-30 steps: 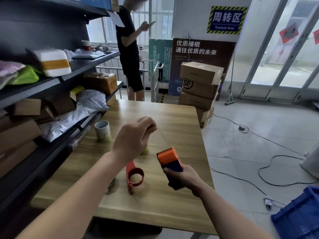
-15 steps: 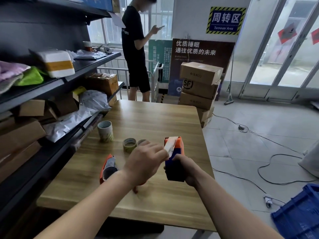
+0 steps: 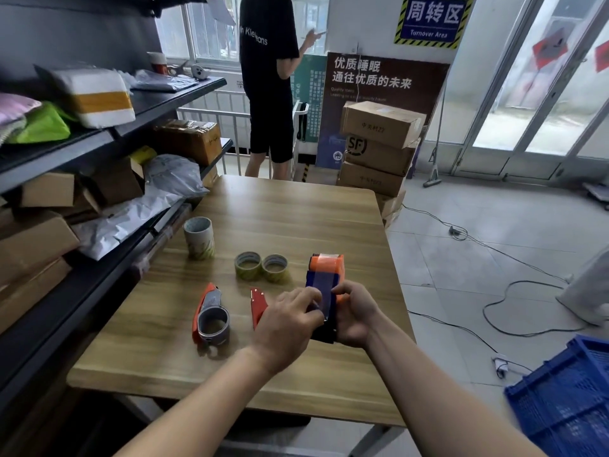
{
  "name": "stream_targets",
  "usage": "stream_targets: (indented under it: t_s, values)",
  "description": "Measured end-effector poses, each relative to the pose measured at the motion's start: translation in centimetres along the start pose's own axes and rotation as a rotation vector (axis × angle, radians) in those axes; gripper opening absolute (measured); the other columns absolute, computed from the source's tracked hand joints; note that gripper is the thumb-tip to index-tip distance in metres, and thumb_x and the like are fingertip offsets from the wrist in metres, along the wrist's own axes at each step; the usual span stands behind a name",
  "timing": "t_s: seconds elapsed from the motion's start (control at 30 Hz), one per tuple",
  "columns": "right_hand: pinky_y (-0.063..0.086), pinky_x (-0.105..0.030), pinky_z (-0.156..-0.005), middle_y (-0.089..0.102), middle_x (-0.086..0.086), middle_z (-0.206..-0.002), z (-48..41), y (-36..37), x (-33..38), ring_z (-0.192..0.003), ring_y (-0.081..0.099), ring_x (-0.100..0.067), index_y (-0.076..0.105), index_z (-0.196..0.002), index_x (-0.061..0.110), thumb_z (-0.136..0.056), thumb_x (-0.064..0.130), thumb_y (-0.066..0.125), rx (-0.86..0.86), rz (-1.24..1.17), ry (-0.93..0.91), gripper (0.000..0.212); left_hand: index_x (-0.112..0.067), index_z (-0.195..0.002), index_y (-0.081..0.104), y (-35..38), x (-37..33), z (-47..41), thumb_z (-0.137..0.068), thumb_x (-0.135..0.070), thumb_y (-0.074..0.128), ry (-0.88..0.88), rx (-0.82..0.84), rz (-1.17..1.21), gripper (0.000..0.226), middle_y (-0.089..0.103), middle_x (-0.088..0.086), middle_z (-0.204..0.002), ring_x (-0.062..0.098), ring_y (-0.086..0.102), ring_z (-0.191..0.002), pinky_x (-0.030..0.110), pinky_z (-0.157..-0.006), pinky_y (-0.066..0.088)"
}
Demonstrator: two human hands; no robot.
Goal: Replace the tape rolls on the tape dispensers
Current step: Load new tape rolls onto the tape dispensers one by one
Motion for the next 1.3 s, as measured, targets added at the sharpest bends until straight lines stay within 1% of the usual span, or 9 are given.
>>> stream_targets:
  t_s: [0.1,0.3,0.4,0.6,0.77,0.93,1.03,1.13,1.3]
  values:
    - [0.050,-0.039,-0.076,0.069,-0.013,-0.089,0.0,0.1,-0.1,-0.081,0.061,-0.028,0.060,-0.111,0.008,-0.079,0.025,0.046,-0.001,-0.030,0.018,0.039,-0.019,-0.074,0.068,0.5,0.1,0.1,-0.073,-0.017,0.077,0.016,-0.024,-0.015,0.009,0.063,0.001,-0.094,0.018,0.059,-0.088,0.030,-0.073,0.049]
    - [0.050,-0.042,-0.082,0.065,-0.017,-0.113,0.4,-0.1,0.4,-0.098,0.059,-0.032,0.053,-0.129,0.006,-0.080,0.027,0.049,-0.035,-0.056,0.024,0.054,-0.020,-0.078,0.069,1.4,-0.4,0.3,-0.076,-0.015,0.070,0.017,-0.061,-0.059,0.006,0.066,-0.004,-0.094,0.019,0.058,-0.098,0.032,-0.087,0.039]
    - [0.049,-0.044,-0.087,0.064,-0.018,-0.117,0.8,-0.4,0.4,-0.103,0.059,-0.033,0.052,-0.129,0.006,-0.080,0.029,0.050,-0.054,-0.089,0.020,0.054,-0.017,-0.084,0.070,1.8,-1.0,0.3,-0.077,-0.011,0.072,0.001,-0.063,-0.039,0.009,0.067,-0.002,-0.095,0.020,0.060,-0.096,0.032,-0.086,0.046]
    - [0.050,-0.043,-0.081,0.064,-0.018,-0.114,1.5,-0.7,1.0,-0.099,0.060,-0.032,0.051,-0.129,0.008,-0.079,0.029,0.053,-0.072,-0.161,-0.011,0.055,-0.011,-0.099,0.071,2.4,-2.2,0.6,-0.075,-0.009,0.071,-0.038,-0.057,-0.069,0.024,0.066,0.004,-0.103,0.022,0.060,-0.101,0.033,-0.085,0.051]
    - [0.049,-0.046,-0.082,0.063,-0.020,-0.120,2.2,-1.3,0.7,-0.107,0.058,-0.035,0.051,-0.129,0.007,-0.082,0.030,0.052,-0.065,-0.187,0.022,0.052,-0.009,-0.095,0.073,2.4,-3.0,0.1,-0.076,-0.006,0.072,-0.043,-0.027,-0.035,0.019,0.071,0.006,-0.099,0.023,0.066,-0.094,0.033,-0.081,0.056]
    - [0.048,-0.047,-0.084,0.061,-0.021,-0.122,3.0,-1.8,0.6,-0.111,0.057,-0.036,0.048,-0.129,0.006,-0.087,0.027,0.051,-0.071,-0.190,0.022,0.047,-0.009,-0.105,0.071,2.6,-4.1,0.3,-0.077,-0.011,0.074,-0.066,0.008,-0.032,0.028,0.074,0.006,-0.100,0.022,0.068,-0.096,0.034,-0.080,0.058]
    - [0.047,-0.043,-0.085,0.063,-0.020,-0.119,3.5,-1.8,0.4,-0.108,0.058,-0.033,0.053,-0.125,0.005,-0.088,0.034,0.050,-0.048,-0.219,0.016,0.047,-0.006,-0.112,0.066,2.7,-4.6,-0.2,-0.082,-0.017,0.070,-0.193,-0.012,0.037,0.032,0.072,0.008,-0.095,0.023,0.067,-0.088,0.037,-0.072,0.059]
    - [0.048,-0.043,-0.084,0.063,-0.019,-0.119,4.1,-1.5,0.3,-0.106,0.058,-0.033,0.058,-0.118,0.003,-0.087,0.053,0.051,-0.008,-0.256,0.022,0.059,-0.011,-0.119,0.061,3.0,-4.7,-0.6,-0.087,-0.027,0.064,-0.408,-0.018,0.138,0.036,0.067,0.005,-0.098,0.021,0.061,-0.088,0.034,-0.074,0.053]
    - [0.045,-0.043,-0.095,0.059,-0.023,-0.124,4.6,-1.4,0.3,-0.115,0.055,-0.036,0.053,-0.121,-0.004,-0.084,0.070,0.047,0.048,-0.319,0.004,0.083,-0.019,-0.108,0.065,3.6,-5.1,-0.8,-0.083,-0.031,0.065,-0.634,-0.035,0.251,0.027,0.057,-0.003,-0.090,0.012,0.052,-0.075,0.024,-0.064,0.040]
Point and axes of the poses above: each hand's wrist, its own z-axis away from the middle knuckle, its own y-axis out of the palm, x = y × z, the point moved 3 cm from there along -z, towards the middle knuckle
